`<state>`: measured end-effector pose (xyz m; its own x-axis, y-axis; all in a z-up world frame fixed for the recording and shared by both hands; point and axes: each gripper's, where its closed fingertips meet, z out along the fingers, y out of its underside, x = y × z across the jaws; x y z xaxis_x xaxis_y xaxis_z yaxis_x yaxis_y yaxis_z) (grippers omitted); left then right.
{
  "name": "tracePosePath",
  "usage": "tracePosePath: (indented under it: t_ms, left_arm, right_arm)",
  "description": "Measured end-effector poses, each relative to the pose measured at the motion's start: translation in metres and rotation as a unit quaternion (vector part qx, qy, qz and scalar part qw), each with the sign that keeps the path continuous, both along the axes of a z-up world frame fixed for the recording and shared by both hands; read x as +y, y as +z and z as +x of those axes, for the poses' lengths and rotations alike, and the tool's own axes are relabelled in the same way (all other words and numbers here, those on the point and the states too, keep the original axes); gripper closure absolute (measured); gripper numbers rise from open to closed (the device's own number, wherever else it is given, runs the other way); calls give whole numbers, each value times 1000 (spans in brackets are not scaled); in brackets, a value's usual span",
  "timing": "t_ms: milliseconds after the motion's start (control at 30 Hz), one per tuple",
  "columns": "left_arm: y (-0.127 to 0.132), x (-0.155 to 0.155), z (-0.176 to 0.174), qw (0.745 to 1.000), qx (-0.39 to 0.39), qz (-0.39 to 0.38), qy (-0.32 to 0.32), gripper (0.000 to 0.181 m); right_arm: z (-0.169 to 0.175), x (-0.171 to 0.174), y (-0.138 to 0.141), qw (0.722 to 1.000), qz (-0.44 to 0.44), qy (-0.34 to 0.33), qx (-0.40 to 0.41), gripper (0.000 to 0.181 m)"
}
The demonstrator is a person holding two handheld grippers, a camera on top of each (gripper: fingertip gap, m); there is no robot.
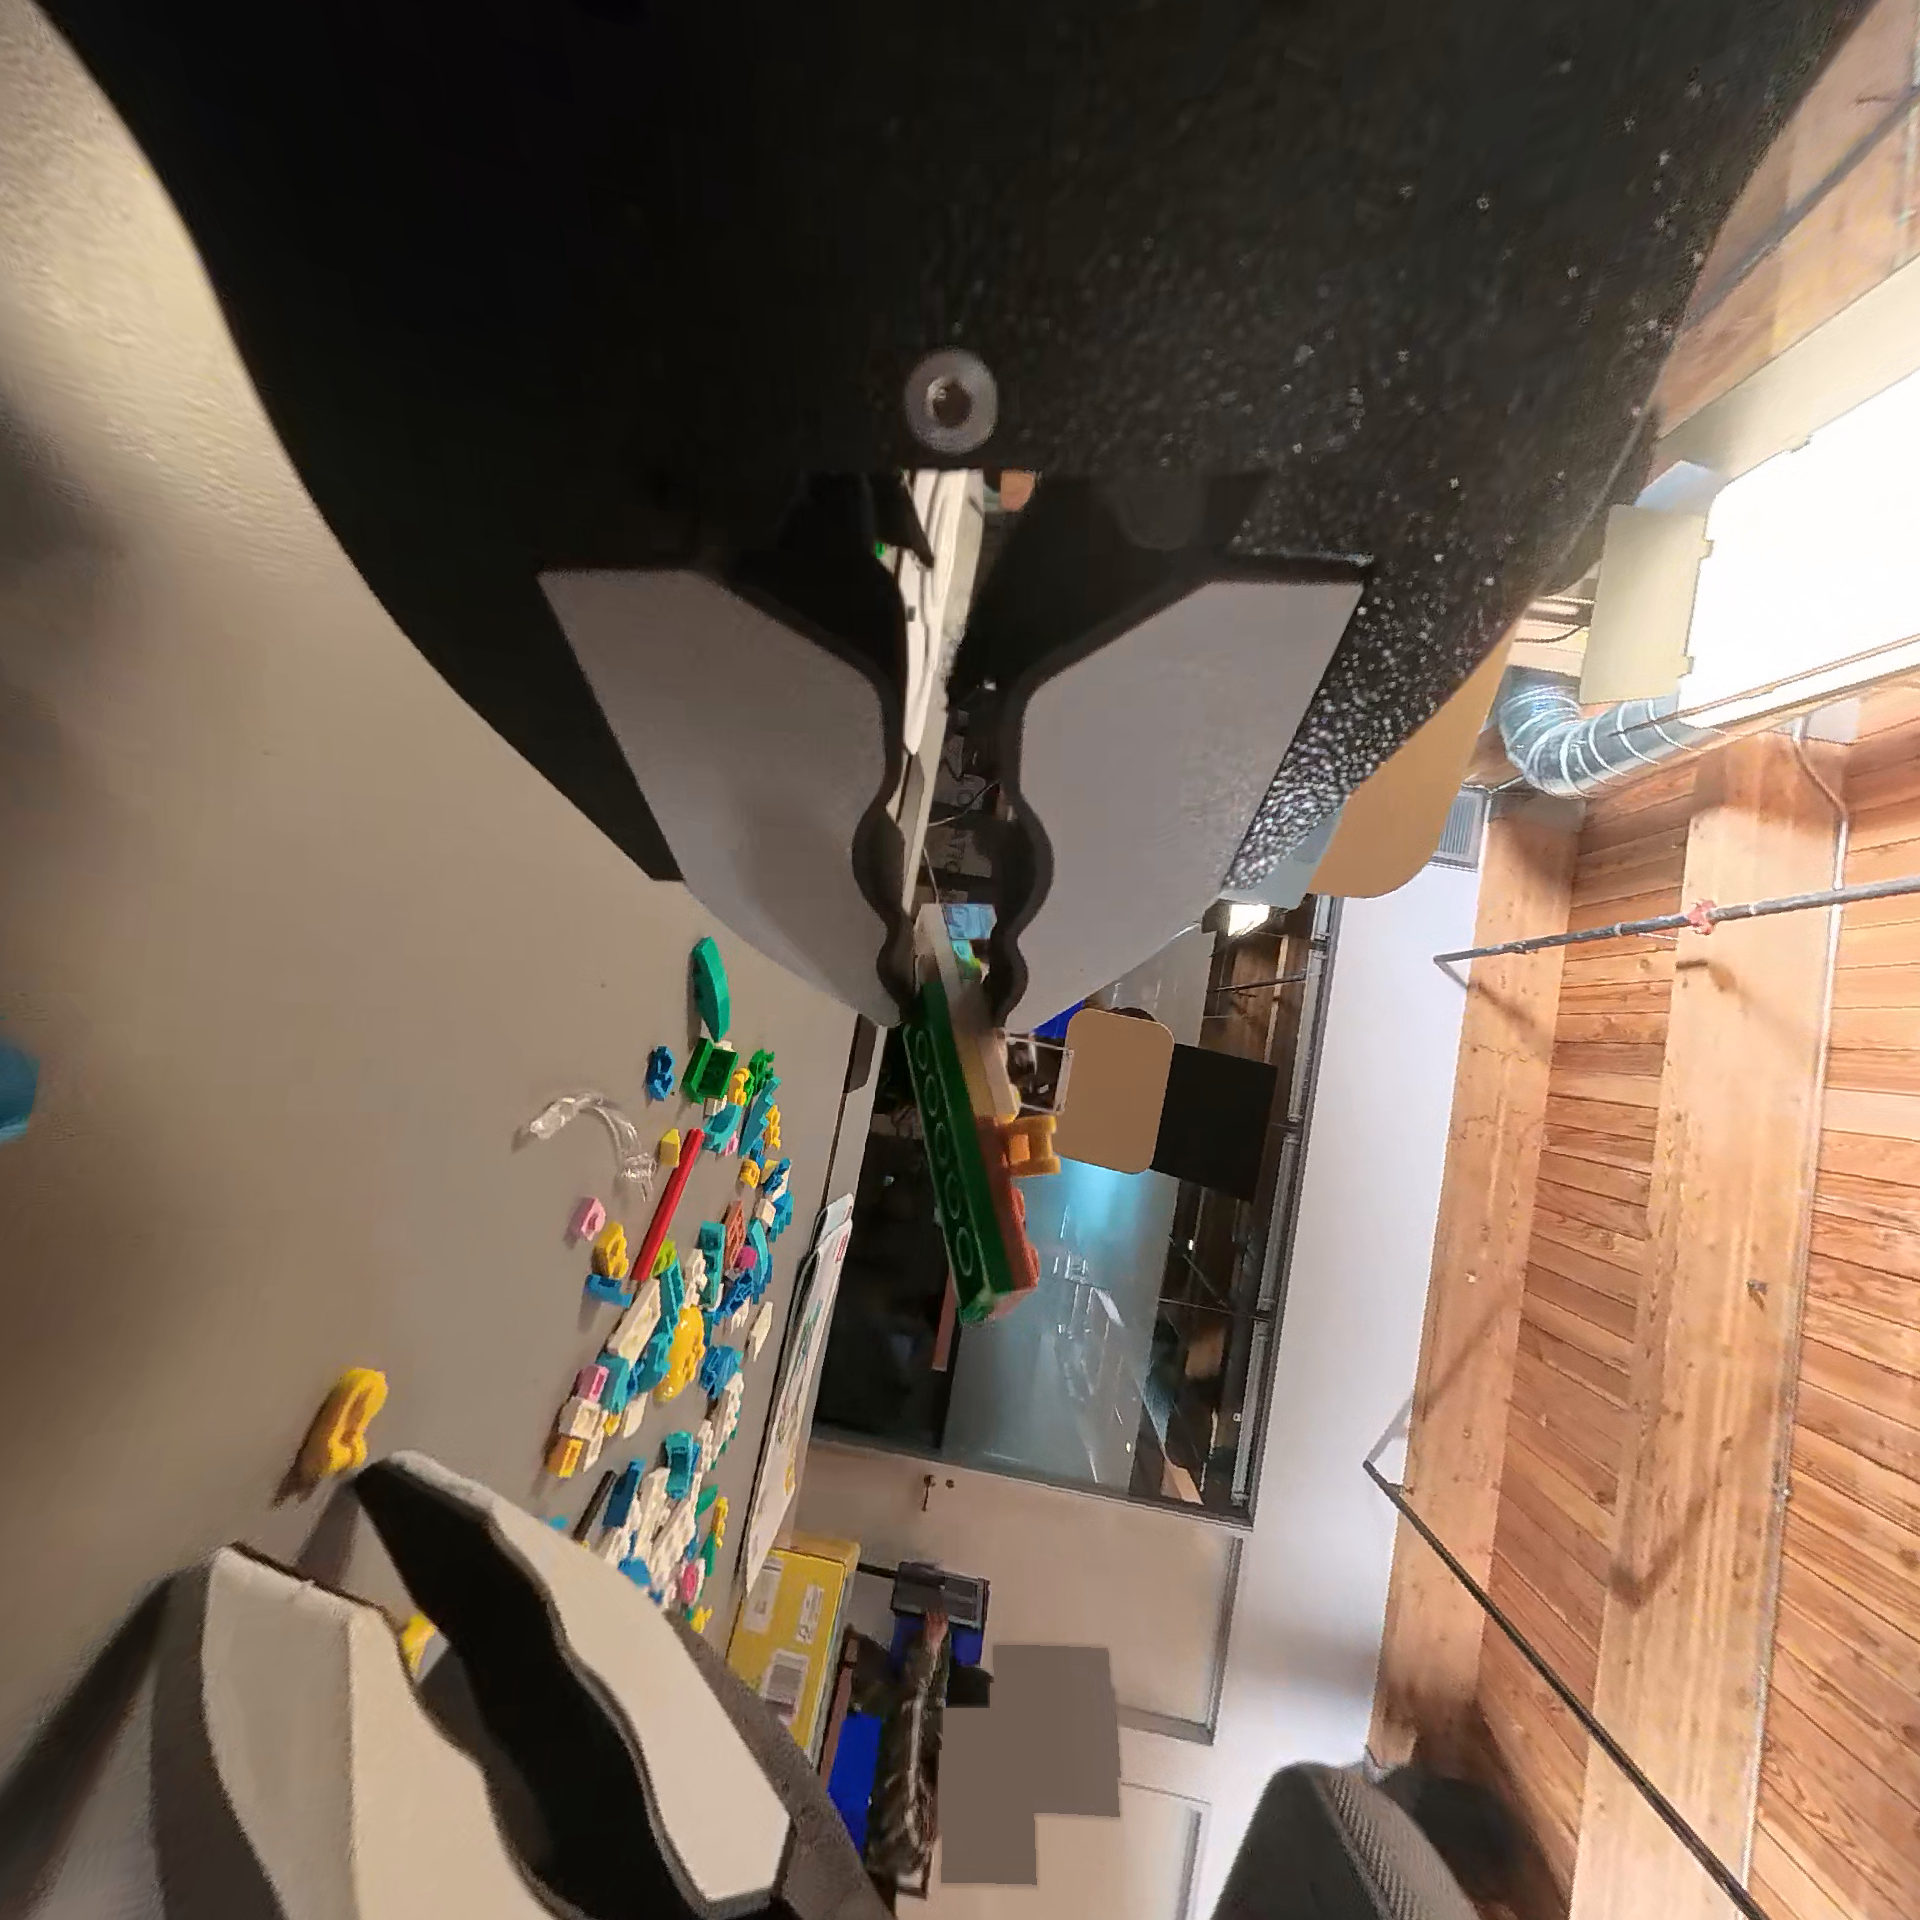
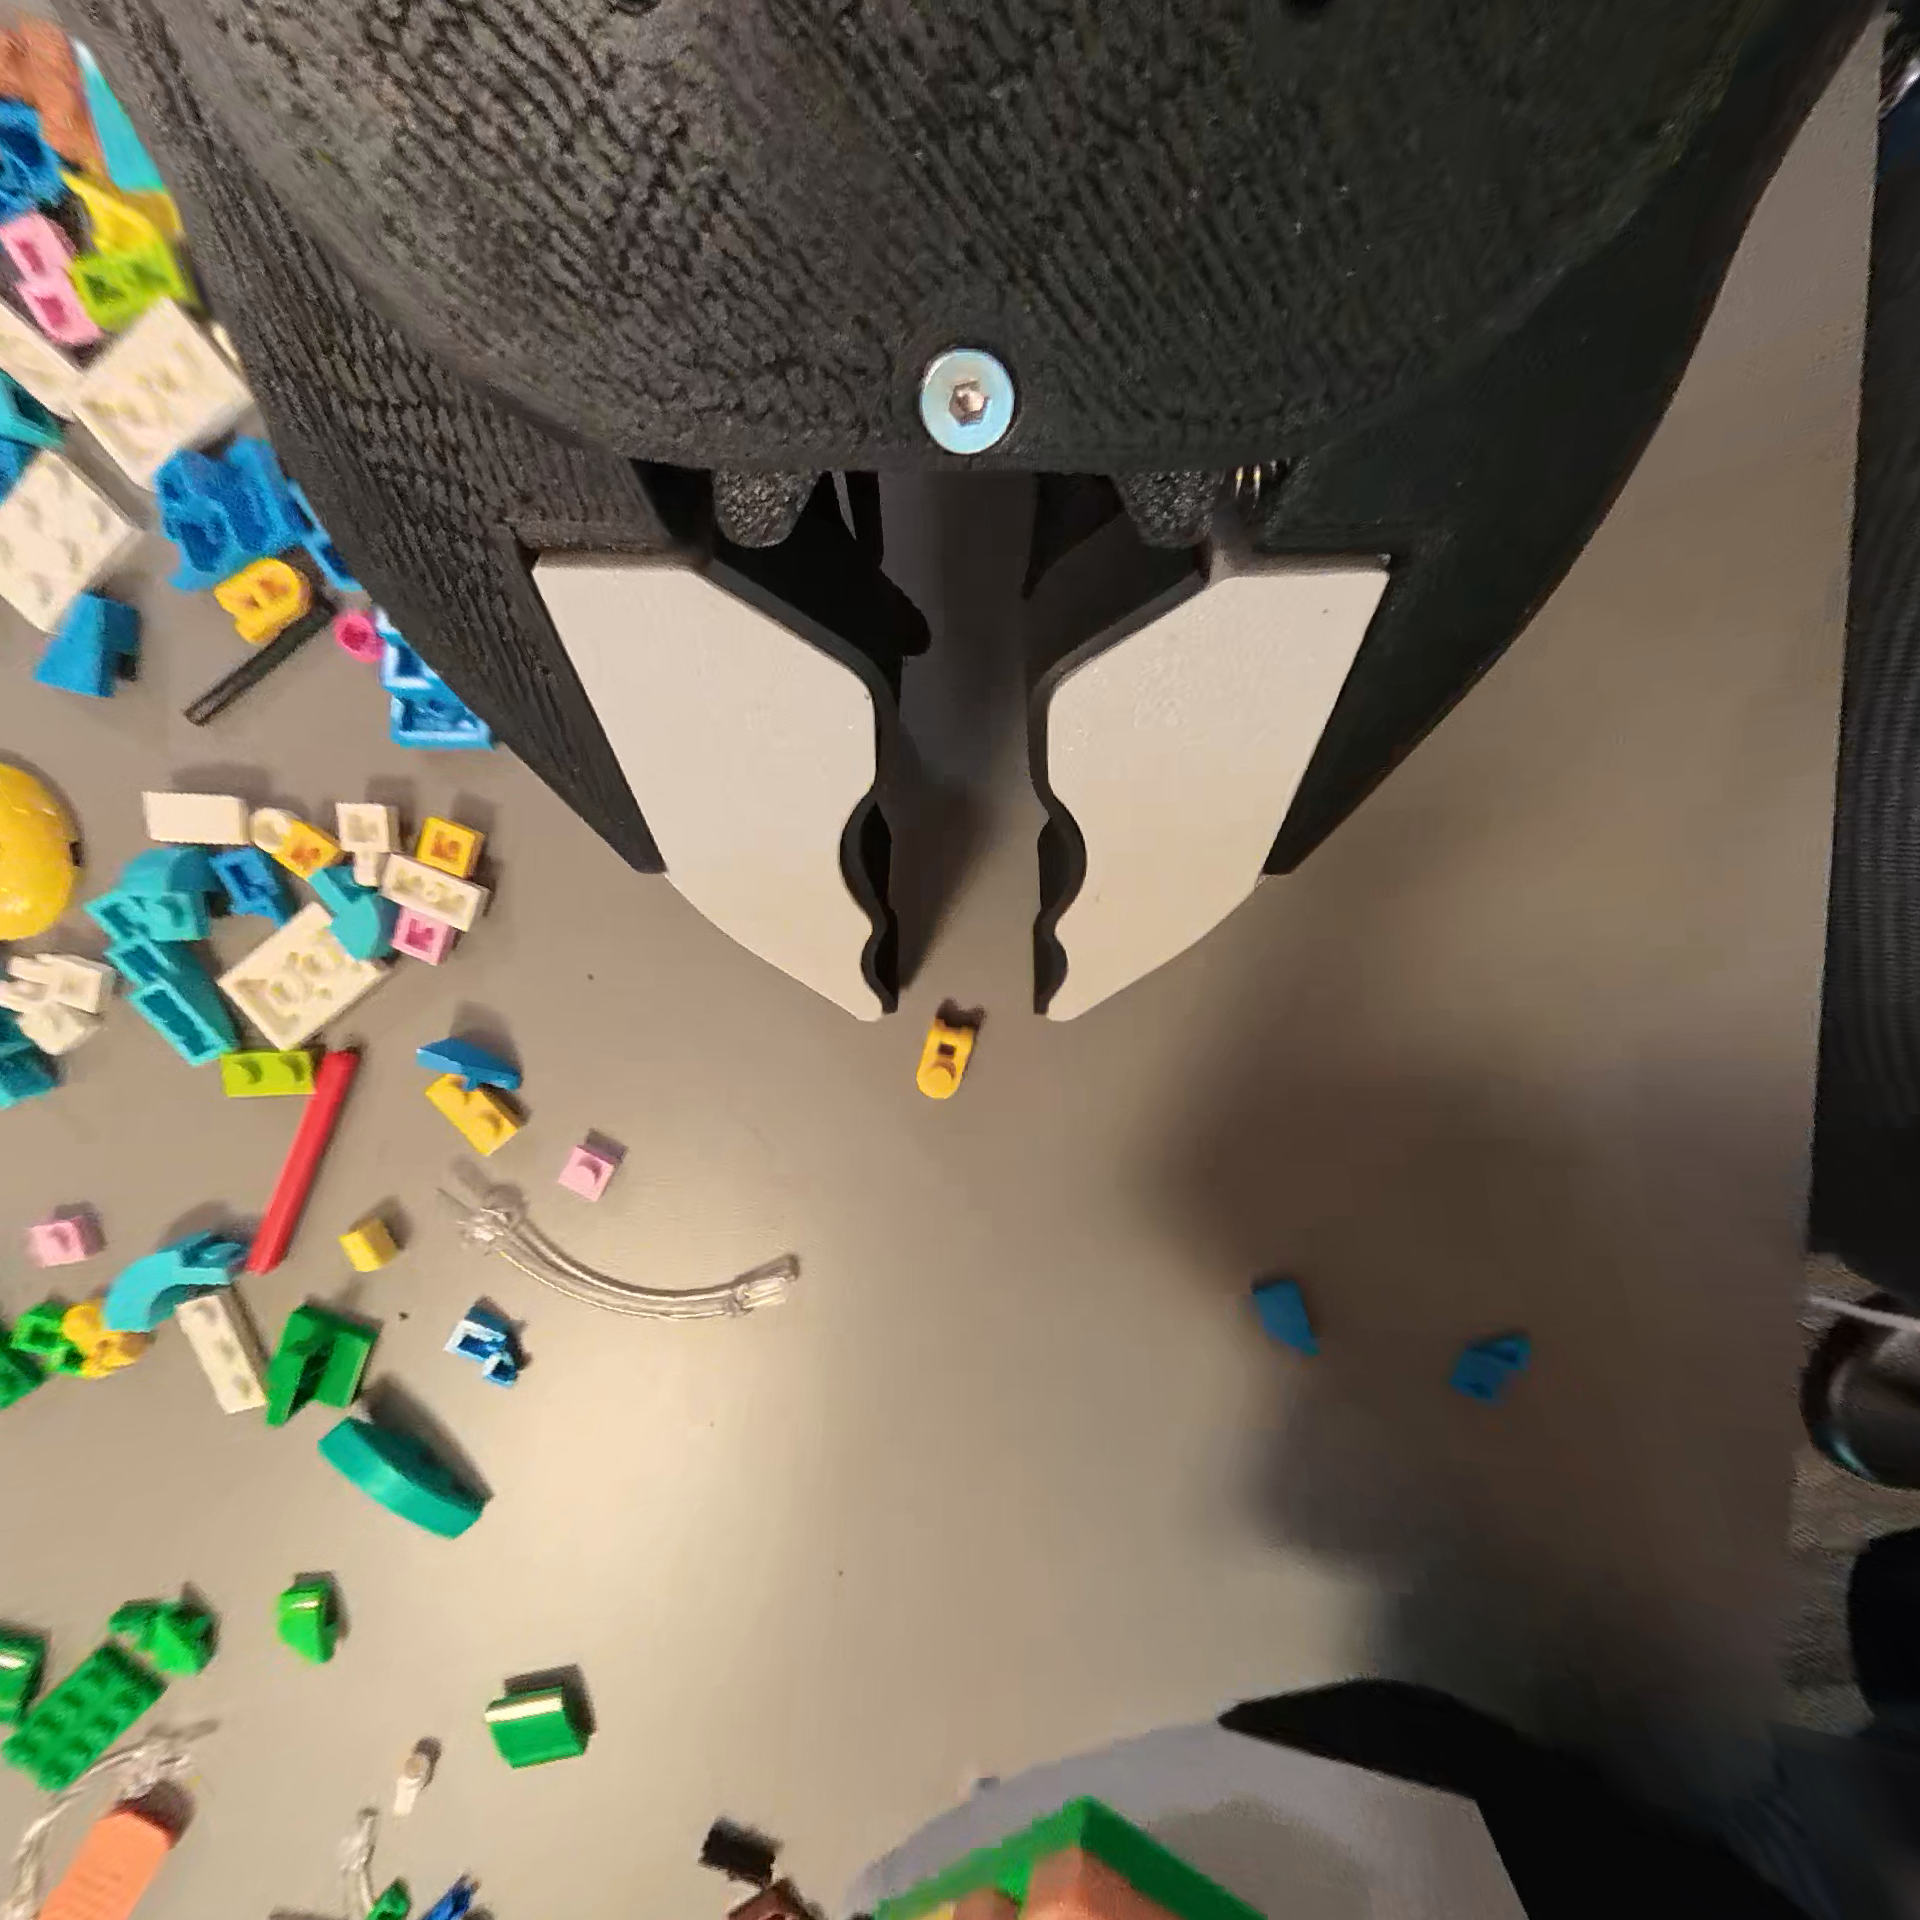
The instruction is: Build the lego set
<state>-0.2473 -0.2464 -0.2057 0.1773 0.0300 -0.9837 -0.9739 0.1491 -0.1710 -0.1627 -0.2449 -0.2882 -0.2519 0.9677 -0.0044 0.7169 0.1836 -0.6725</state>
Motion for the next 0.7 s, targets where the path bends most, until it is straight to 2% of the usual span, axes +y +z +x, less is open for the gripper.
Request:
tracePosePath:
  t_ms: [133, 233, 367, 500, 600, 700]
  left_arm:
    - [-2, 2, -5, 1000, 13, -2, 17, 169]
    - [-2, 2, -7, 1000, 16, -1, 22, 169]
    - [2, -1, -6, 999, 24, 14, 17, 168]
    - [2, -3, -3, 999, 26, 18, 7, 168]
    - [1, -2, -4, 1000, 23, 14, 8, 169]
    - [0, -1, -5, 1000, 15, 9, 9, 169]
  right_arm:
    - [-6, -11, 0, 999, -38, 10, -4, 158]
    - [-10, -35, 3, 995, -82, 47, -2, 158]
    - [-10, -27, 9, 996, -70, 54, 22, 160]
    - [-6, -20, 6, 995, -32, 94, 10, 166]
    - [-3, -29, 1, 992, -52, 115, -22, 167]
    - [-6, -42, 3, 989, -68, 131, -16, 167]
